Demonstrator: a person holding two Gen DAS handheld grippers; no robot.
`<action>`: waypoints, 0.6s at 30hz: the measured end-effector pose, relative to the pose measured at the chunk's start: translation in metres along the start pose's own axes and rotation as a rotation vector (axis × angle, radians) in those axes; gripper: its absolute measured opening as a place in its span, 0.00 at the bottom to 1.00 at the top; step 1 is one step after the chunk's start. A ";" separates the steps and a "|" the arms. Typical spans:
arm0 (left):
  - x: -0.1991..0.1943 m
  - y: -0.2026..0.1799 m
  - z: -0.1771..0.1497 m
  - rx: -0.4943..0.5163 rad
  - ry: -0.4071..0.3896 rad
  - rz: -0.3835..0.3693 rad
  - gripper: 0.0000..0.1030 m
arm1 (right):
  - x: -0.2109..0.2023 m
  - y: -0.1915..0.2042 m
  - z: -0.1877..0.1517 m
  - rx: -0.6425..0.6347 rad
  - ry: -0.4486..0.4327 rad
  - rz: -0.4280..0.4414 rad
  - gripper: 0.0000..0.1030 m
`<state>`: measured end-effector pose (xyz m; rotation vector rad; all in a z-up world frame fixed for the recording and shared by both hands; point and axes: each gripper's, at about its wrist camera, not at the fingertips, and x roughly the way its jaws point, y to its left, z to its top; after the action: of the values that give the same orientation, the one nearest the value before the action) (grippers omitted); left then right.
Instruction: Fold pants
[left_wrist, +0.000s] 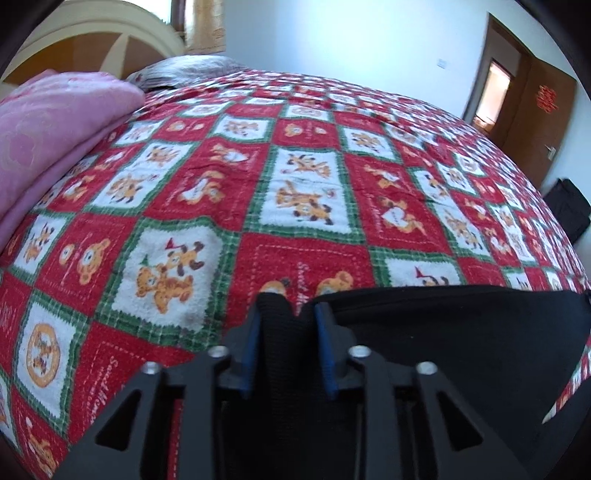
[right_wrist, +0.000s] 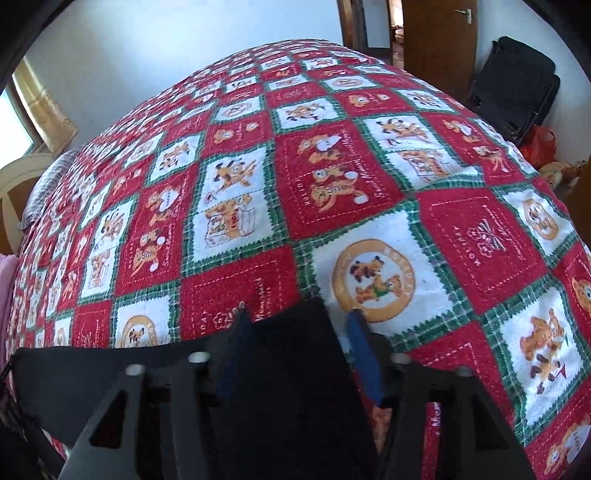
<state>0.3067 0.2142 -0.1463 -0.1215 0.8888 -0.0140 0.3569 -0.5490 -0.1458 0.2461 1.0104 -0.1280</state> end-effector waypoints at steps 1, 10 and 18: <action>-0.001 -0.002 0.000 0.021 -0.002 0.008 0.21 | -0.001 0.002 0.000 -0.010 -0.002 -0.010 0.16; -0.026 0.005 0.003 0.000 -0.061 -0.051 0.20 | -0.050 0.002 -0.007 -0.015 -0.135 -0.017 0.04; -0.048 0.006 0.001 -0.015 -0.113 -0.104 0.19 | -0.115 -0.001 -0.026 -0.039 -0.270 0.017 0.03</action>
<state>0.2771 0.2231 -0.1087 -0.1810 0.7694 -0.0962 0.2745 -0.5434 -0.0616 0.1955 0.7412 -0.1228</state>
